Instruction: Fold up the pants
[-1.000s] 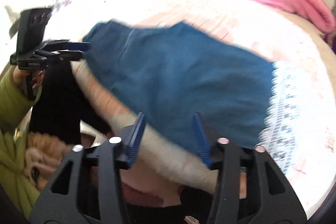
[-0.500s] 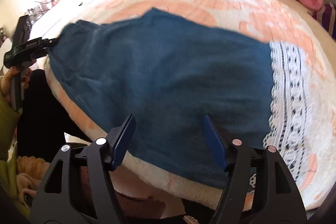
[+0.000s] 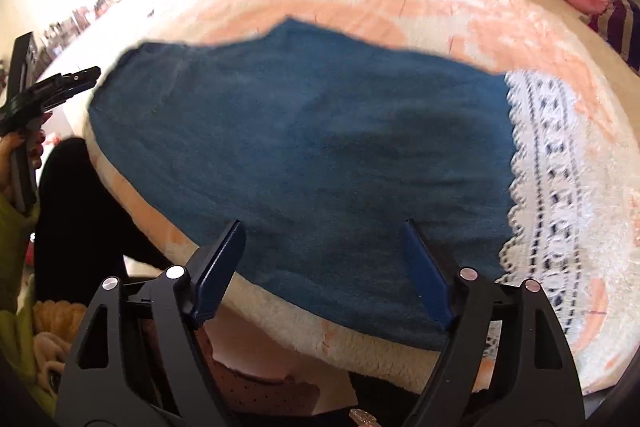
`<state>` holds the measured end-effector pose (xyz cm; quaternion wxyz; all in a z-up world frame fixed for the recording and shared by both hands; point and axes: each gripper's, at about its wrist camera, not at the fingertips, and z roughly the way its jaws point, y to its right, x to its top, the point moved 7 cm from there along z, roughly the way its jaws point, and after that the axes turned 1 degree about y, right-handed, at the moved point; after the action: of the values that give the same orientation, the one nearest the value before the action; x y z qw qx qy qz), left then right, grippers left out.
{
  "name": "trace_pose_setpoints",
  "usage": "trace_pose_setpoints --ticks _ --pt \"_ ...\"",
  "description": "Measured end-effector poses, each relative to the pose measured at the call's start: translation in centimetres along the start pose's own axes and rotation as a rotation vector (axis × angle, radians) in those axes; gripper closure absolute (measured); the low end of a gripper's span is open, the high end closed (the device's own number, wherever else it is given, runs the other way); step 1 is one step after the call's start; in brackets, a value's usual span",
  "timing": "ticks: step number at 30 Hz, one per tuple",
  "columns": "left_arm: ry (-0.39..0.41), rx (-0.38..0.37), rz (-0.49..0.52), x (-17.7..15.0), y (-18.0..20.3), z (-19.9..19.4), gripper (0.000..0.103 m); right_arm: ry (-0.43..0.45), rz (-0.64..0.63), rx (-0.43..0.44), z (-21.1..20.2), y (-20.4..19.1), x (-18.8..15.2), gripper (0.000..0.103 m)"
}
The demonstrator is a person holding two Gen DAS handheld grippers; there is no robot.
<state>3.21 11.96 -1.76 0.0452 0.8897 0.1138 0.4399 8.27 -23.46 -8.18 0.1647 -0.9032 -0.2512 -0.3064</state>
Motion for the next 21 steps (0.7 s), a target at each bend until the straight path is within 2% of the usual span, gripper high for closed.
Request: trace_pose_setpoints --ticks 3,5,7,10,14,16,19,21 --pt "0.0 -0.111 0.102 0.2 5.2 -0.1 0.035 -0.003 -0.004 0.003 0.6 -0.4 0.4 0.03" --pt "-0.046 -0.188 0.174 -0.8 9.2 1.4 0.035 -0.046 0.002 -0.014 1.6 -0.1 0.0 0.03" --pt "-0.125 -0.246 0.214 -2.6 11.9 3.8 0.035 -0.084 0.016 -0.024 2.4 0.2 -0.7 0.029" --pt "-0.288 -0.254 0.205 -6.1 12.7 7.7 0.035 -0.075 0.034 0.005 1.8 0.2 -0.7 0.025" --pt "-0.273 -0.246 0.229 -6.0 13.2 7.3 0.035 0.01 0.074 0.007 -0.2 1.4 0.4 0.025" --pt "-0.241 -0.28 0.193 -4.3 13.6 6.3 0.034 0.079 0.104 -0.017 -1.7 2.7 1.6 0.025" --pt "-0.187 -0.297 0.2 -1.9 14.3 6.0 0.034 0.168 0.171 -0.055 -4.0 6.0 4.2 0.025" --pt "-0.181 -0.329 0.175 -0.4 15.3 6.5 0.028 0.187 0.209 -0.096 -4.6 8.8 5.7 0.025"
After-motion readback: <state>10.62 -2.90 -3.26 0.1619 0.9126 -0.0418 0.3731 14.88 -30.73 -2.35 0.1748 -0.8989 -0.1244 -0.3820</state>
